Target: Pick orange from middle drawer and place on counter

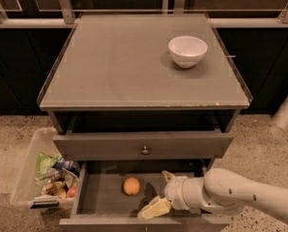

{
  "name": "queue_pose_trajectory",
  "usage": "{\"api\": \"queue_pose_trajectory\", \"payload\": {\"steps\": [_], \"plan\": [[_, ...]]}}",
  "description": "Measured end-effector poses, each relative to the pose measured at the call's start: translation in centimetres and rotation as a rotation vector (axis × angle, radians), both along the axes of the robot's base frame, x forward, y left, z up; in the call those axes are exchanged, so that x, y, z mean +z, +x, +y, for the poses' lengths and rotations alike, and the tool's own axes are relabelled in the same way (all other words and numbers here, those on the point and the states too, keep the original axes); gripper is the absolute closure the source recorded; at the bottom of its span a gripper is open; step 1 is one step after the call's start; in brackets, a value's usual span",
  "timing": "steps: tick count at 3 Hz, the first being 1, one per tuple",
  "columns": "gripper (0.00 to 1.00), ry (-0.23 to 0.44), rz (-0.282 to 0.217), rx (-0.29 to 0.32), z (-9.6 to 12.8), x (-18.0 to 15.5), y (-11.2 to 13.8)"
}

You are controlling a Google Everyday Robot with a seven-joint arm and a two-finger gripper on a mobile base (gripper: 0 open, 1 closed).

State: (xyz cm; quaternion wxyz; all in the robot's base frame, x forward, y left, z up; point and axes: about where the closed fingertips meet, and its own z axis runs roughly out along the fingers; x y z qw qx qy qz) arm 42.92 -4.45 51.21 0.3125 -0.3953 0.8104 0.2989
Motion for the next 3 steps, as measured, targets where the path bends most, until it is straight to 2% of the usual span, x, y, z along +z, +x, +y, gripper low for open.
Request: {"api": "queue_pose_trajectory", "payload": {"steps": [1,2,3], "plan": [[0.00,0.018,-0.043,0.000,1.7,-1.0,1.4],[0.00,0.018,-0.043,0.000,1.7,-1.0,1.4],[0.00,-0.003,-0.090,0.023,3.1,-1.5,2.0]]}}
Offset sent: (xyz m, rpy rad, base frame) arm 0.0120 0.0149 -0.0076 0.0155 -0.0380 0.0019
